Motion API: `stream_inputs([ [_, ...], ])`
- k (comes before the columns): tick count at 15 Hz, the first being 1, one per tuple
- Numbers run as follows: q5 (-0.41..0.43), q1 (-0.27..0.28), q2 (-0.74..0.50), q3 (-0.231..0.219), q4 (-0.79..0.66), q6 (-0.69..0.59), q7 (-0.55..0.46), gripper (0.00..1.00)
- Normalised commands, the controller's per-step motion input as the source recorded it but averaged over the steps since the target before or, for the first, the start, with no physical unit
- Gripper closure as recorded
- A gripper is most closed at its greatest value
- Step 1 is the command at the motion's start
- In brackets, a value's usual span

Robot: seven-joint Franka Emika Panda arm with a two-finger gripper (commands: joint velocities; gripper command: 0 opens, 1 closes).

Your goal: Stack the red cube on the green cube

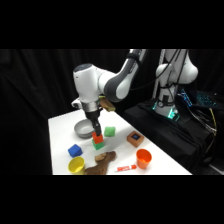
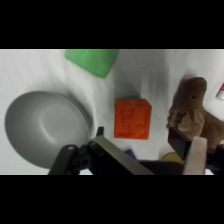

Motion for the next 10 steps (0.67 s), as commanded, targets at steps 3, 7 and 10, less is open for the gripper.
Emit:
stream_inputs([
  [3,-0.103,0.033,-0.37,0.002,-0.04,-0.34,0.02,0.00],
  [7,-0.108,0.011,-0.32,0.020,0.01,-0.35,0.02,0.00],
  [10,0.007,-0.041,-0.23,0.058,0.04,-0.25,-0.10,0.00],
])
